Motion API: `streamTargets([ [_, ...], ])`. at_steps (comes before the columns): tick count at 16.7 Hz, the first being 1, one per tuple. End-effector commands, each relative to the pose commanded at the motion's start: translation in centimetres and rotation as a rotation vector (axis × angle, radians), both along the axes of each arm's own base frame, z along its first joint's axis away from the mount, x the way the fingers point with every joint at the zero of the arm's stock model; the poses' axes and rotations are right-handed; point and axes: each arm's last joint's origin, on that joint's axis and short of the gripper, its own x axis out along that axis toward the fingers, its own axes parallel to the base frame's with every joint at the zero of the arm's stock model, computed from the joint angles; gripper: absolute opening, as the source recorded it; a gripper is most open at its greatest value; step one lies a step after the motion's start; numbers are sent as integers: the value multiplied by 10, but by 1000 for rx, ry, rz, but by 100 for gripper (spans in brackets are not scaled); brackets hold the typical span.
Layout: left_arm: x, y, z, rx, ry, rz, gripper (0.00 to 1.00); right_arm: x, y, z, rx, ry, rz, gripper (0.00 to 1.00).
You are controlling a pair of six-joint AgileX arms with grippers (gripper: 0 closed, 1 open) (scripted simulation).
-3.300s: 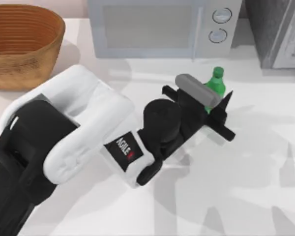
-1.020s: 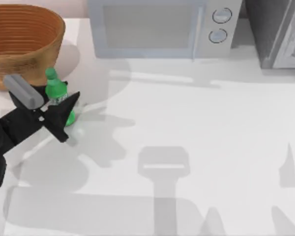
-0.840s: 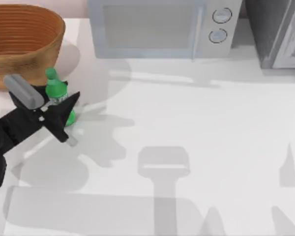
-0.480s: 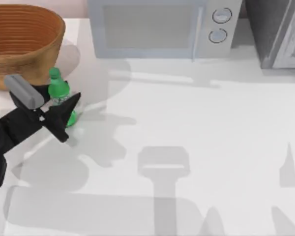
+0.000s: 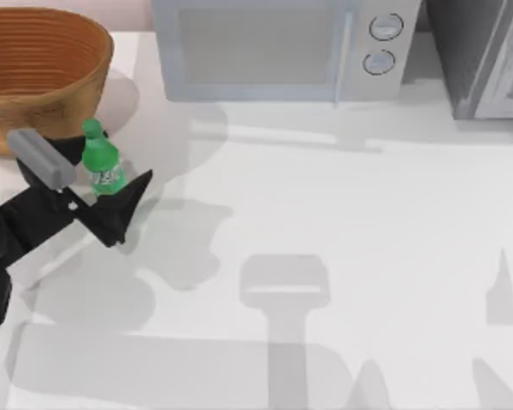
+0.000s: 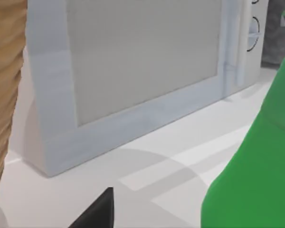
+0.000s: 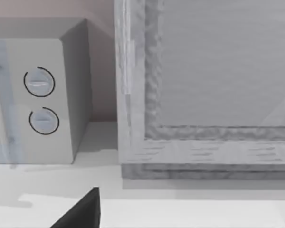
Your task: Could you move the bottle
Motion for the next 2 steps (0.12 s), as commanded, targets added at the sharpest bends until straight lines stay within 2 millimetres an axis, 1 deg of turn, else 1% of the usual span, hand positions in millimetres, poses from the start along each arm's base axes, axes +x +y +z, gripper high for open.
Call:
streamTargets([
  [2, 0, 0, 0, 0, 0, 0, 100, 0, 0, 0, 0, 0, 0, 100],
])
